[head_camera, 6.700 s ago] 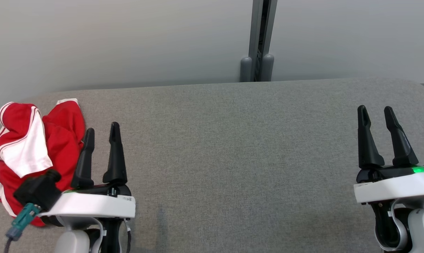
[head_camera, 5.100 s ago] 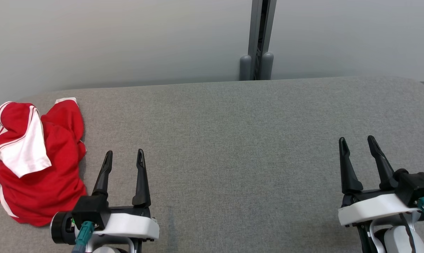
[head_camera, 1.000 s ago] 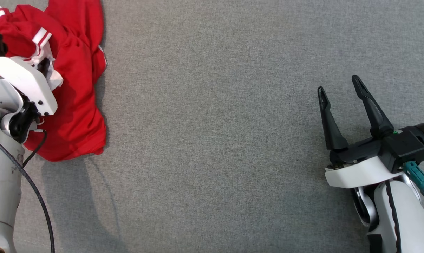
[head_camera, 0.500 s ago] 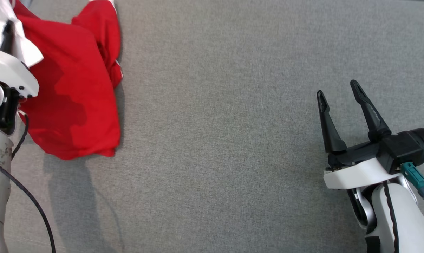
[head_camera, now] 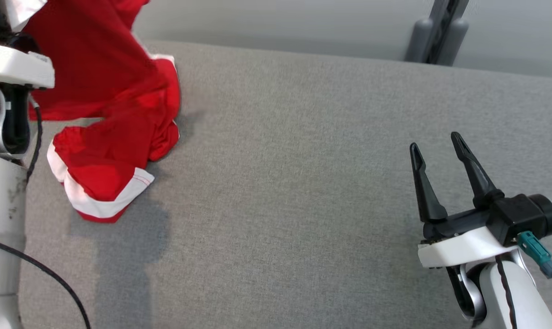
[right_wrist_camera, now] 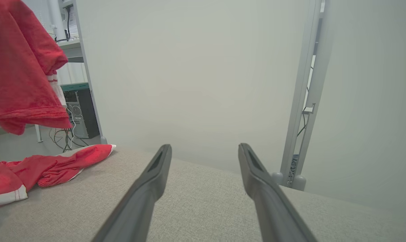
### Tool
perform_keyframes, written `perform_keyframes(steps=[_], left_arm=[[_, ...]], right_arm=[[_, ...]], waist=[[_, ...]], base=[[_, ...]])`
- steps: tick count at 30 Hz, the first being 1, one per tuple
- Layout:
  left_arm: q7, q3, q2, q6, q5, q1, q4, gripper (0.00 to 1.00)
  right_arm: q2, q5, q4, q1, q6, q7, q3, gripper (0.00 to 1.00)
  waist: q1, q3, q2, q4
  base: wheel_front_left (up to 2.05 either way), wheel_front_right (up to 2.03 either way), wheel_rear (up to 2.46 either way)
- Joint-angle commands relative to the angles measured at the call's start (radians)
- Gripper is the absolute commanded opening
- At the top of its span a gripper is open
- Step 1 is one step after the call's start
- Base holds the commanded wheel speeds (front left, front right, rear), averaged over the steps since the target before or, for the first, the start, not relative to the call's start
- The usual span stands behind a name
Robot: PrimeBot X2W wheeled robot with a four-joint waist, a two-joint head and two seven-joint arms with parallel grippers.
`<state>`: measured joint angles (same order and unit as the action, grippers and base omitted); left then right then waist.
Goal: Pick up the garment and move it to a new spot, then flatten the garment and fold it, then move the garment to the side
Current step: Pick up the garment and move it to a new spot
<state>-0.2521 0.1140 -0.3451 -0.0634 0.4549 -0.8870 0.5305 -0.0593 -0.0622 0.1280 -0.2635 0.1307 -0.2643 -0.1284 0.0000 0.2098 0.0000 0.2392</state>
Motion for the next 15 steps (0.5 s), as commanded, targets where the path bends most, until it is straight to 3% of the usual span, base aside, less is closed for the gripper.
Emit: perform_keyframes(steps=[1,9,15], left_arm=[[-0.006,-0.005,0.012,0.019,-0.005,0.032,-0.054,0.00],[0.032,0.038,0.076,0.064,0.000,0.124,-0.316,0.00],[0.098,0.117,0.148,0.092,0.000,0.193,-0.480,0.00]], right_arm=[[0.001,-0.006,-0.005,0.020,0.000,0.000,0.009,1.00],[0.006,-0.009,-0.020,0.046,0.000,0.000,0.043,1.00],[0.006,-0.003,-0.036,0.039,0.000,0.000,0.082,1.00]], waist=[[0.0000,-0.045,0.0000,-0.020],[0.0000,-0.085,0.0000,-0.082],[0.0000,-0.076,0.0000,-0.172]], base=[[0.00,0.00,0.00],[0.00,0.00,0.00],[0.00,0.00,0.00]])
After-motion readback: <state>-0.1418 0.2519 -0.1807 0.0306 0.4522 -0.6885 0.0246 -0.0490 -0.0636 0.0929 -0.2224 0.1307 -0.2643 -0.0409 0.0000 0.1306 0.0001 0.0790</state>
